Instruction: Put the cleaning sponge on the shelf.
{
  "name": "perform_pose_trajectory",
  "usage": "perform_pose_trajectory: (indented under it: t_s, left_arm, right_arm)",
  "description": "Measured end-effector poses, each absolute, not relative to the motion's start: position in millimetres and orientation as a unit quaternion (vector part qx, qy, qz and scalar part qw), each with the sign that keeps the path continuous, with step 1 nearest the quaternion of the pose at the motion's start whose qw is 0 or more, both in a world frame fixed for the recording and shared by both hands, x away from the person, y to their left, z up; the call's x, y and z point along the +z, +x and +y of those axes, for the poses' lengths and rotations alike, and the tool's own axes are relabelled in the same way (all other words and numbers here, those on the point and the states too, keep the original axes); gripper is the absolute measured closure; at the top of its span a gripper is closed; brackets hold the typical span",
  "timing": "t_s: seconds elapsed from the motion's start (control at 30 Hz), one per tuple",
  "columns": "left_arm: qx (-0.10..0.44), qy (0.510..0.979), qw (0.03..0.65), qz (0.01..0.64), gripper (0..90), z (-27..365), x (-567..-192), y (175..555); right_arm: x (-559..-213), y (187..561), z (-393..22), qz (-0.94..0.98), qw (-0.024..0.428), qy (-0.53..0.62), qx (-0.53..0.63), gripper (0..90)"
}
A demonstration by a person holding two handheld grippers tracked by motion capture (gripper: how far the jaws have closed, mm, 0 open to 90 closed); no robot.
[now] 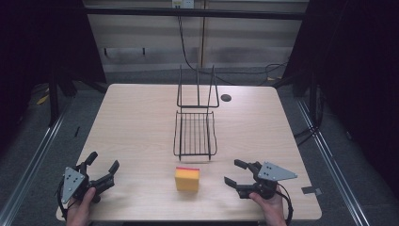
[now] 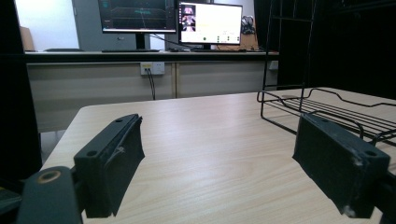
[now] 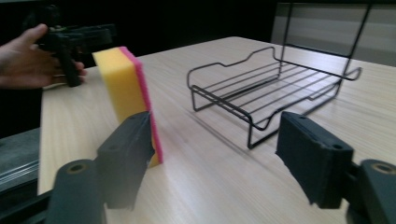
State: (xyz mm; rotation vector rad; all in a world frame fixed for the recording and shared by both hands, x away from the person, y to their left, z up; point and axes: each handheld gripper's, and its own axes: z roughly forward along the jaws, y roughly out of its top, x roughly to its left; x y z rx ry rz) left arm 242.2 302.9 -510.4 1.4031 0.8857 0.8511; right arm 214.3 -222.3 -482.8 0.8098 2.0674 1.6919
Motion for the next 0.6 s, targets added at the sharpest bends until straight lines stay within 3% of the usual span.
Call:
perform_pose_trajectory:
  t_s: [0.6]
  left_arm:
    - [0.366,0.604,0.596,0.381,15.5,303,-510,242]
  right_arm:
    - [-475,217,-204,0.748,0.137,0.247,0.600,23.5]
